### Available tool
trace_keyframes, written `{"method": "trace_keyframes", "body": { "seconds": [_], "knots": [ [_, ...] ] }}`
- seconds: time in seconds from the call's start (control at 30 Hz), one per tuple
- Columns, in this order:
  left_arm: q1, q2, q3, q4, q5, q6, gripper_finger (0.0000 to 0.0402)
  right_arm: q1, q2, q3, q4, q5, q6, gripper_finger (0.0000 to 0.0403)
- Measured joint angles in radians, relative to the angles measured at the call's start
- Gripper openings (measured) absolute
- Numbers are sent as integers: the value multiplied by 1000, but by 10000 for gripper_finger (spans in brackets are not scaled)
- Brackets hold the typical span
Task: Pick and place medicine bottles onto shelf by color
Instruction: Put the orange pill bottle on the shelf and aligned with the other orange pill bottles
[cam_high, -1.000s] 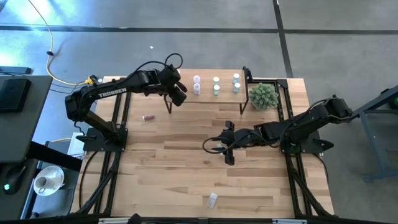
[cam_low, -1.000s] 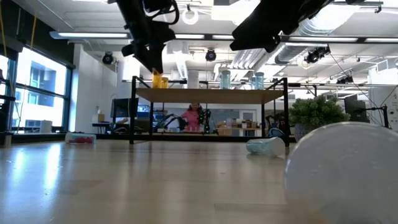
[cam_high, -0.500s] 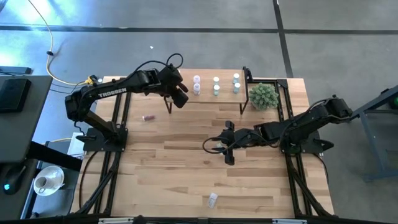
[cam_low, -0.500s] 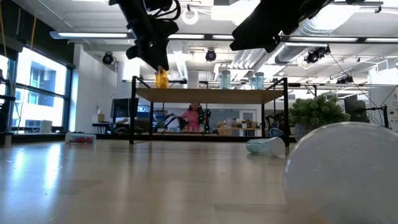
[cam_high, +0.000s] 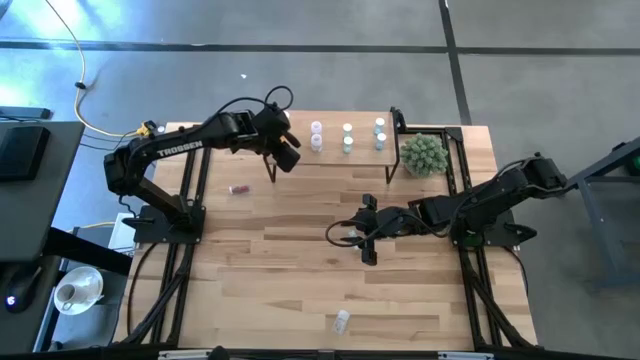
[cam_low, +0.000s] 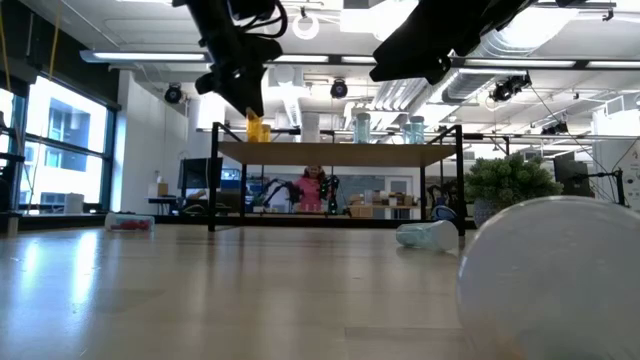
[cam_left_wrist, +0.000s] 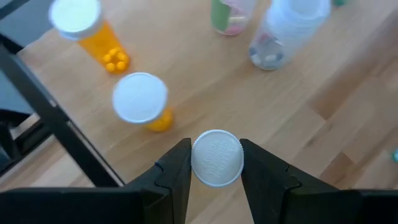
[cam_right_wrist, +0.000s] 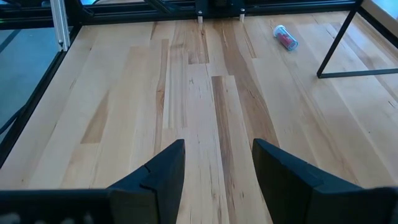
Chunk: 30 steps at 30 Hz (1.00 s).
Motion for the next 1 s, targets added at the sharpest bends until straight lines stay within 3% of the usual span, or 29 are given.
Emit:
{"method": "trace_keyframes", "body": {
  "seconds": [0.57,1.0],
  "knots": [
    [10,0,0,-7,37,-58,116,0,0,0,-3,0,0,179],
    [10,4,-4,-7,9,-55,179,0,0,0,-3,0,0,179]
  ]
}}
